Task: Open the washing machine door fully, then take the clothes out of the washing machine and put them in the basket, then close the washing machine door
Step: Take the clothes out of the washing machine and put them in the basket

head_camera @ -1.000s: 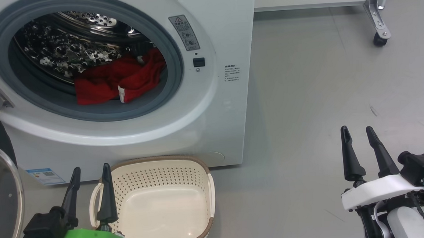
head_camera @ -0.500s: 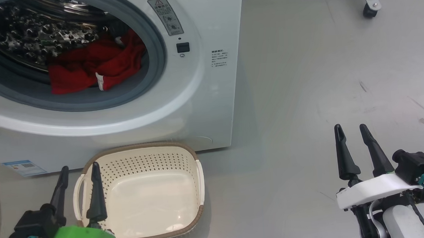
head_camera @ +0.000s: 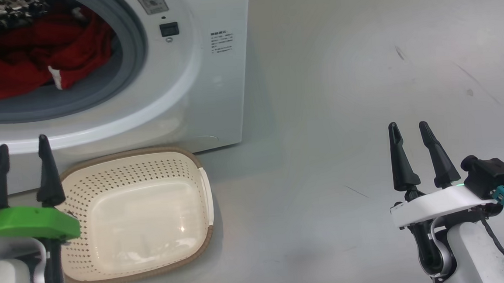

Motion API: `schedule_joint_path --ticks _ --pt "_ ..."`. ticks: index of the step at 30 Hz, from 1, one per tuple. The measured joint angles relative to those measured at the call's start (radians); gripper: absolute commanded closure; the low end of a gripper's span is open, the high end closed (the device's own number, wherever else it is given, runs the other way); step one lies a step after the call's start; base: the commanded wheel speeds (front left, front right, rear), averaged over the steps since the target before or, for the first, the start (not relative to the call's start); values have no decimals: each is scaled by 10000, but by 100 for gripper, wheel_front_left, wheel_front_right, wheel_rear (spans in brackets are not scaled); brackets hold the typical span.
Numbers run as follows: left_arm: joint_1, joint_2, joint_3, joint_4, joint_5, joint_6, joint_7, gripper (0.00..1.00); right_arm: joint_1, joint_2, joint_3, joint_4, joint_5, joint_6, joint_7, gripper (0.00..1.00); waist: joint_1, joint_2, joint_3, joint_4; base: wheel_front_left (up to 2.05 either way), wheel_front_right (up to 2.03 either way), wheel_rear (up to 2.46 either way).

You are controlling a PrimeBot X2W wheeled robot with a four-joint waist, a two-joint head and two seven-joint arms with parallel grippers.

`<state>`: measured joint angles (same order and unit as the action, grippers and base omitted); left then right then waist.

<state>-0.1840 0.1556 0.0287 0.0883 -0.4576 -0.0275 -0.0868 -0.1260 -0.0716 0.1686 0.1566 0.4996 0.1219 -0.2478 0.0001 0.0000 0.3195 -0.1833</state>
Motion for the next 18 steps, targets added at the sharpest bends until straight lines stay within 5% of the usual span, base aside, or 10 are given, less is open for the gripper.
schedule_joint_path --ticks 18 --pt "-2554 1392 395 1001 61 454 2278 0 -878 165 115 -59 244 0 0 0 0 0 1553 -1714 0 0 0"
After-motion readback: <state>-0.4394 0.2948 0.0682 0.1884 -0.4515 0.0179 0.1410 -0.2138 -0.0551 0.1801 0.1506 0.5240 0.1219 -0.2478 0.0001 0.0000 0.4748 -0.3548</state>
